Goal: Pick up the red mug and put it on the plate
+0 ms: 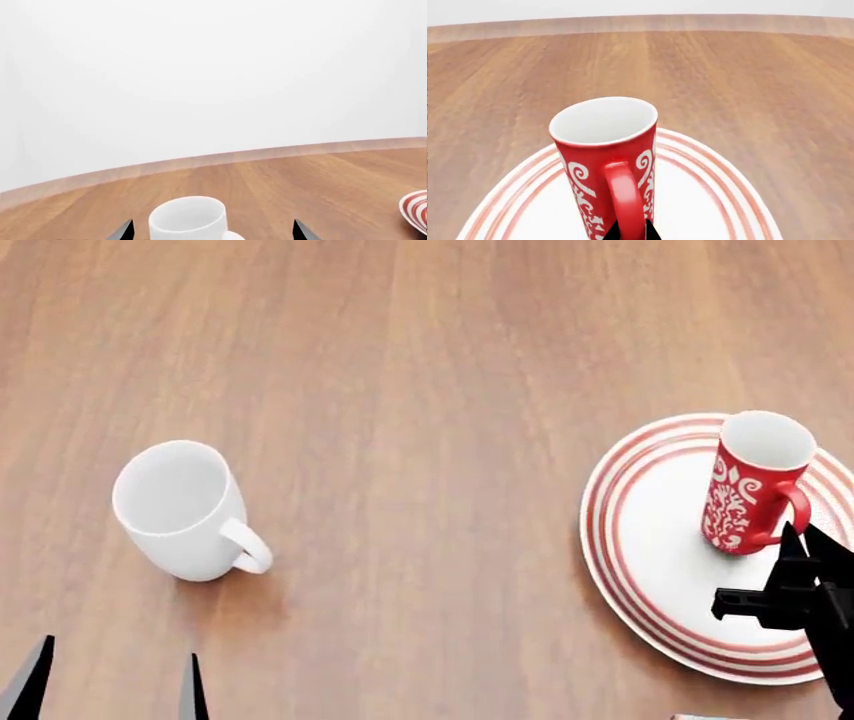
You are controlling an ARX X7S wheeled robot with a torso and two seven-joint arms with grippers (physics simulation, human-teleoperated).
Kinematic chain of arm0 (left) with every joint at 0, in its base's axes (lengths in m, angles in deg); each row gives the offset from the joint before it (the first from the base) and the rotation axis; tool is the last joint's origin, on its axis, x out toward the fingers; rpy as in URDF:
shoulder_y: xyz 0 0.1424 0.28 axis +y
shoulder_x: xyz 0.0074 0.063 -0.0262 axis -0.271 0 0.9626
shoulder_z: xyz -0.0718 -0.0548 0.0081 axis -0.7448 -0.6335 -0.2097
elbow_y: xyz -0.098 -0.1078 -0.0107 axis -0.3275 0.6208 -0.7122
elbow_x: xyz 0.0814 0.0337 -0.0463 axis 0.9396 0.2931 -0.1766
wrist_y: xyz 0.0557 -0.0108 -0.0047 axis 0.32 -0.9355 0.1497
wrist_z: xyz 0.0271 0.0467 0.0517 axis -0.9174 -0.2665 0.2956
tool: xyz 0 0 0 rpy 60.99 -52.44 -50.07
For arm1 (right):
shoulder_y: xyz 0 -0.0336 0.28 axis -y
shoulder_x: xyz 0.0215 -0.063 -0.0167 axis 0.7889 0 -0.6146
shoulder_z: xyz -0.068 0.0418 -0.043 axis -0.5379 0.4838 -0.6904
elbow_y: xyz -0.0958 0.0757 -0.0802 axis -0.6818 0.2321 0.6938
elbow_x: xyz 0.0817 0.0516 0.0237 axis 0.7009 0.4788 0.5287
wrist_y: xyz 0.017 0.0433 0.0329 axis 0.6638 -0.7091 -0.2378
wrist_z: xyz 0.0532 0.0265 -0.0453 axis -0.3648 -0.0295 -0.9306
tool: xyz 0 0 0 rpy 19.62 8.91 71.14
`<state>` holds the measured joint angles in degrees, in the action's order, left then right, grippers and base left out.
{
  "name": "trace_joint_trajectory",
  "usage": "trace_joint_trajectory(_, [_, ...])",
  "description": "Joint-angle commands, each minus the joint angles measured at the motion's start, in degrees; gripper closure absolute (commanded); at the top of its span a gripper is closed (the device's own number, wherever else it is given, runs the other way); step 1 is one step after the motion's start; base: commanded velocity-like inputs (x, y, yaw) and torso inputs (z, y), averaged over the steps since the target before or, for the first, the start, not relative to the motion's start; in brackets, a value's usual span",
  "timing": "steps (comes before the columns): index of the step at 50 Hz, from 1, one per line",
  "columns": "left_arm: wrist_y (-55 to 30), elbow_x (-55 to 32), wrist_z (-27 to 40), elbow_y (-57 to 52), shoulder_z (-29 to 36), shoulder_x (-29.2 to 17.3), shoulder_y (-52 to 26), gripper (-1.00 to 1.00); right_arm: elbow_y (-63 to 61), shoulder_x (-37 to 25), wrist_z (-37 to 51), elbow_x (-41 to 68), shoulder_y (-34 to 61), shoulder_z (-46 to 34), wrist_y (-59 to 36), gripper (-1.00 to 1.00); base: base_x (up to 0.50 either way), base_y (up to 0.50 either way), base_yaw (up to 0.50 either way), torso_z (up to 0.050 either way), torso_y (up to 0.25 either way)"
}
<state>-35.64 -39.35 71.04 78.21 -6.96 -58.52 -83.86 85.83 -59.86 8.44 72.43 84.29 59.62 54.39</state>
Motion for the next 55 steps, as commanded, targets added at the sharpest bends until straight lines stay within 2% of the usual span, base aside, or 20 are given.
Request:
trace_joint_trajectory(1, [0.1, -0.7, -0.2, 0.0, 0.2, 0.0, 0.0, -1.00, -0.2, 0.1, -0.2, -0.3, 0.2, 0.6, 0.4, 1.00, 0.00, 0.00, 0.00, 0.000, 0.000])
trace_joint_trajectory(26, [0.3, -0.8, -0.3, 0.1, 0.6, -0.2, -0.2, -1.00, 6.6, 1.5, -2.2, -2.2, 1.7, -0.4, 3.3, 1.00, 0.00, 0.00, 0.00, 0.000, 0.000])
trace_joint_trajectory(27, [0.3, -0.8, -0.3, 0.2, 0.6, -0.2, -0.2, -1.00, 6.2, 1.5, -2.3, -2.2, 1.5, -0.5, 3.0, -1.00, 0.00, 0.00, 0.00, 0.000, 0.000])
trace_joint_trajectory(39, [0.6, -0.9, -0.5, 0.3, 0.8, -0.3, -0.3, -1.00, 7.0, 1.7, -3.0, -2.3, 0.1, -0.6, 3.7, -1.00, 0.00, 0.00, 0.00, 0.000, 0.000])
trace_joint_trajectory(50, [0.7, -0.9, -0.4, 0.4, 0.8, -0.3, -0.3, -1.00, 13.1, 2.5, -4.5, -2.7, 1.8, -0.1, 6.7, -1.00, 0.00, 0.00, 0.00, 0.000, 0.000])
trace_joint_trajectory(55, [1.0, -1.0, -0.4, 0.5, 0.9, -0.3, -0.4, -1.00, 1.7, 0.1, -1.8, -0.6, -2.6, 0.7, 2.2, -1.00, 0.00, 0.00, 0.00, 0.000, 0.000])
